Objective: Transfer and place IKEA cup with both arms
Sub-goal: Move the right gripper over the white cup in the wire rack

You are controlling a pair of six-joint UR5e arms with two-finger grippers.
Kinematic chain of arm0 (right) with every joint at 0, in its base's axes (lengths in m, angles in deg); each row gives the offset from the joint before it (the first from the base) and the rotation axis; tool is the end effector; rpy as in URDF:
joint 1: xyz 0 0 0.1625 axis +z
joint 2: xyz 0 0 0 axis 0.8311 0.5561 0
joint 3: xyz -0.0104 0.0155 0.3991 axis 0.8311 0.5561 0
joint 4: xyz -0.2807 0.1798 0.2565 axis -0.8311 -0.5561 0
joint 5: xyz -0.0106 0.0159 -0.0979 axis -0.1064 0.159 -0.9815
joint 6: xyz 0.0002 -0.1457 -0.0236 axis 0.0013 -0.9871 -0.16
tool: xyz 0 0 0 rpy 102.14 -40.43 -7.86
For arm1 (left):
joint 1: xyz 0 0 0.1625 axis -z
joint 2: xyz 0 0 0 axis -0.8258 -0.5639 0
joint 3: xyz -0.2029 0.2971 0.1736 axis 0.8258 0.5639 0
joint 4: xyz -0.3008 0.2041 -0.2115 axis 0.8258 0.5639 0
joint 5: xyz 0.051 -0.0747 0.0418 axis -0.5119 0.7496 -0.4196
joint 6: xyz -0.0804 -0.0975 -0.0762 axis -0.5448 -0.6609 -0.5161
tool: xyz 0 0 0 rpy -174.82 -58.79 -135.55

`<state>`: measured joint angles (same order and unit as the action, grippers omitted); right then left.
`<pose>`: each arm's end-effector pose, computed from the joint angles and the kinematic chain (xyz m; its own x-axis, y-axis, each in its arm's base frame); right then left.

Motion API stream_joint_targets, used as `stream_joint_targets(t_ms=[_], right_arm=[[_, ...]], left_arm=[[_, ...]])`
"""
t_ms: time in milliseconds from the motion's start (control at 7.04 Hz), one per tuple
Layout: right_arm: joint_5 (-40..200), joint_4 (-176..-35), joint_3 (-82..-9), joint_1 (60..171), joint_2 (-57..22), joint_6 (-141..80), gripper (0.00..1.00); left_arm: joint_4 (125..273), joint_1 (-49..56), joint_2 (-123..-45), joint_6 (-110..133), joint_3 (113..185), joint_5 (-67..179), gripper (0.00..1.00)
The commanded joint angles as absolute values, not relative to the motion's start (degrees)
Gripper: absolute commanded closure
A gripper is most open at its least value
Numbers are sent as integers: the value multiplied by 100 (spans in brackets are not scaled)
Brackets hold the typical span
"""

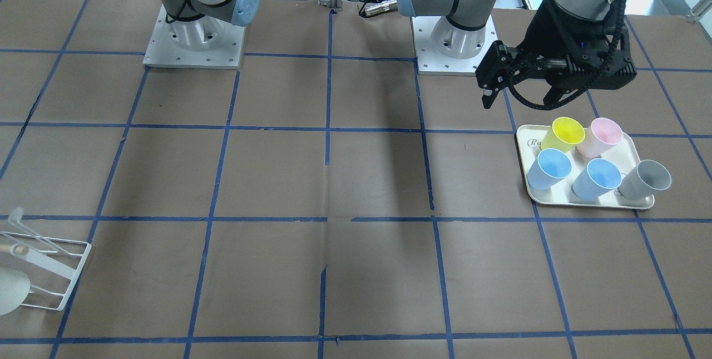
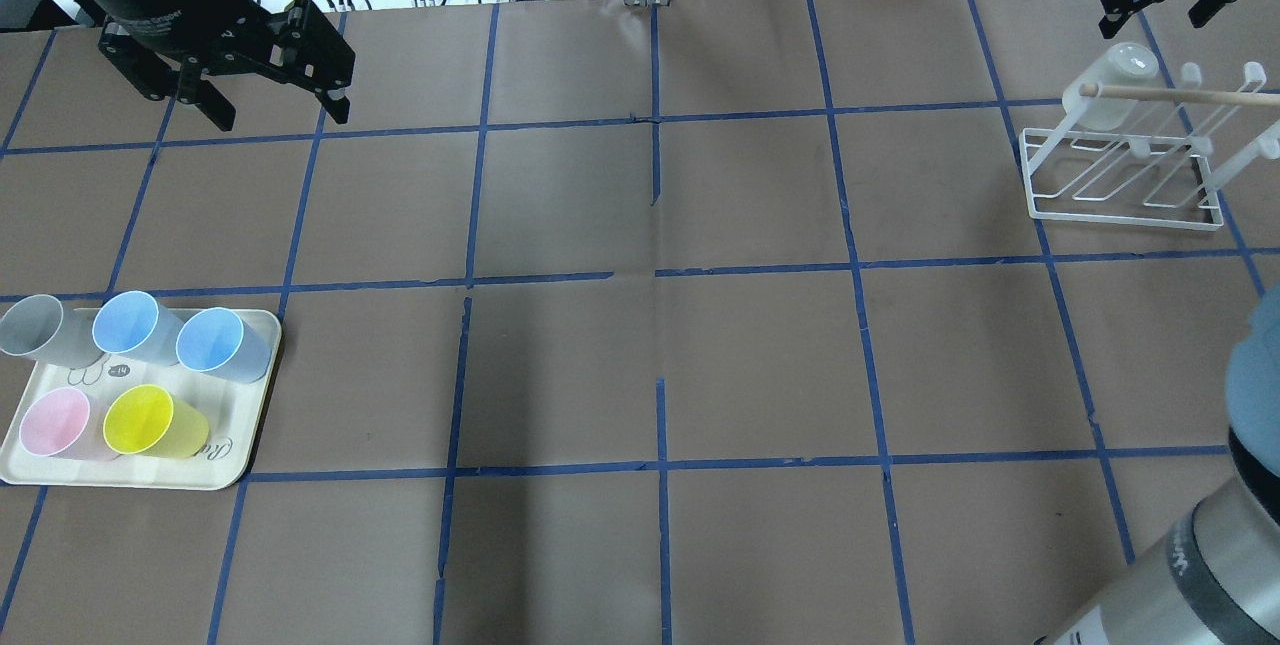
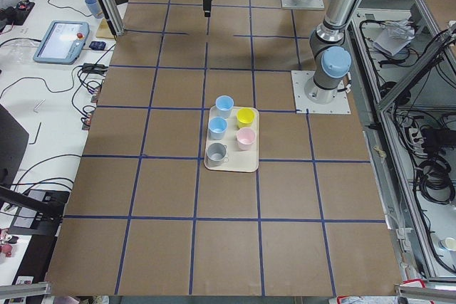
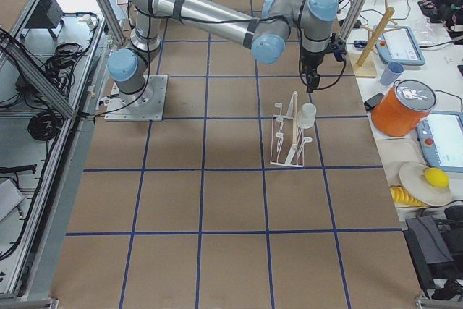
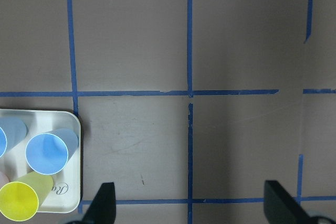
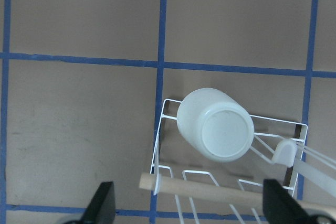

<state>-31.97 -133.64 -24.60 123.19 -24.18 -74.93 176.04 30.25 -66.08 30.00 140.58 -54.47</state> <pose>-0.1439 -0.6876 0.3216 -0.9962 -0.0823 0.0286 -0.0848 0.9913 -0.1010 -0.0986 -0.5232 0.4552 -0.9999 -0.0044 0.0129 -0.0048 0.9993 -0.0377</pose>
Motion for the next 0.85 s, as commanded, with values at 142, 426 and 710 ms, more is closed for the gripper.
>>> stream_joint_targets(t_ms=[142,426,710], right_arm=[[-3199,-13638,-2458,12126,-2782,-7801,0],[-3190,-13674,-2475,12099,-2923,-7854,0],[-3190,-13674,-2476,12108,-3029,-7819,0]], left_arm=[[17604,3020,-6608,3007,14058,-5456,0],[17604,3019,-6608,3007,14058,-5447,0],[17604,3019,-6608,3007,14058,-5447,0]])
